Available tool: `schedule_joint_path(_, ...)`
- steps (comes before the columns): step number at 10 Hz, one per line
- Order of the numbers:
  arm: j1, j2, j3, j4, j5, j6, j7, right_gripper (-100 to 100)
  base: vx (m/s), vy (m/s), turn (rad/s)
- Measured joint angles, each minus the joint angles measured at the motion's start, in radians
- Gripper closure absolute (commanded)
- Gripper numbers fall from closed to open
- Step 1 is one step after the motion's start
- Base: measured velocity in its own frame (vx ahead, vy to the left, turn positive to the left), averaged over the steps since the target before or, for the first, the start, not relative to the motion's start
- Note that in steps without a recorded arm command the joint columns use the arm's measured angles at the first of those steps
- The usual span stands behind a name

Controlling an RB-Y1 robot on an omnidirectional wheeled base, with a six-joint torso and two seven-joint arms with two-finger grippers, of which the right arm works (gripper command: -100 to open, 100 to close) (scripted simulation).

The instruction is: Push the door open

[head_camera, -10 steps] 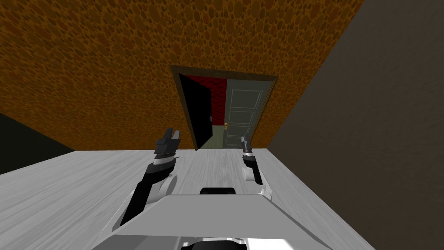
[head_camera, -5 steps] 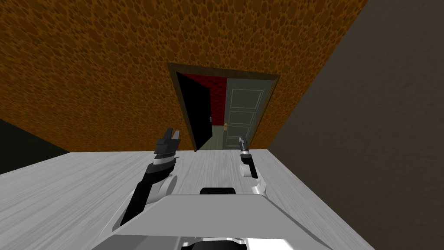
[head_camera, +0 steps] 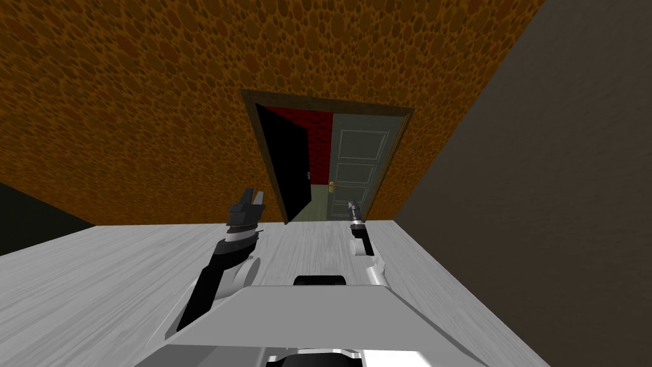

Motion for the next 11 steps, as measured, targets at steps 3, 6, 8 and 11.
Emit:
schedule_joint_path(3, -0.062, -0.005, 0.001, 0.096, -0.023, 0.000, 0.002, -100, 0.086, -0.009, -0.004)
schedule_joint_path(6, -0.106, -0.009, 0.004, 0.176, -0.042, 0.002, 0.004, -100, 0.062, -0.008, -0.005)
schedule_joint_path(8, -0.142, -0.007, 0.004, 0.243, -0.051, -0.003, 0.008, -100, 0.060, -0.002, -0.006)
schedule_joint_path(11, -0.195, -0.013, 0.005, 0.332, -0.073, 0.001, 0.007, -100, 0.076, -0.018, -0.003)
